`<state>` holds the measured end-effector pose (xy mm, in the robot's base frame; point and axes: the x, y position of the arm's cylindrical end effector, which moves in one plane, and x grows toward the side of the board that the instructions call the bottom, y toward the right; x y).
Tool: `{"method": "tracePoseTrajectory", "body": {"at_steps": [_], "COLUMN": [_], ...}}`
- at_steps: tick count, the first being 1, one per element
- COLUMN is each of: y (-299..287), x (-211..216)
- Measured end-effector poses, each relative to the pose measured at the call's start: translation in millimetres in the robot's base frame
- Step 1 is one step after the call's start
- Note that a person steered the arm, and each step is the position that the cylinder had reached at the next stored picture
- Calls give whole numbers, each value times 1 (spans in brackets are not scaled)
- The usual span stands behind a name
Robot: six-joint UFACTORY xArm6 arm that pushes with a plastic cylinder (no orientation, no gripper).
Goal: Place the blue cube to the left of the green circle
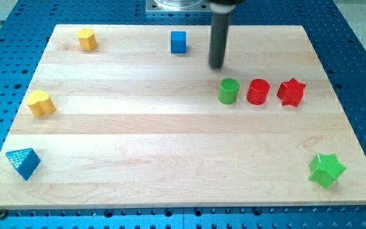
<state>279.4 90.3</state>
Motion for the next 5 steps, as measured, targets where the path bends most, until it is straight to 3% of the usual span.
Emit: {"method": "tracePoseTrajectory", "body": {"at_steps": [1,2,3,4,5], "y": [-17,-94,-95,-123,-103], "x": [-66,-39,20,8,73]}}
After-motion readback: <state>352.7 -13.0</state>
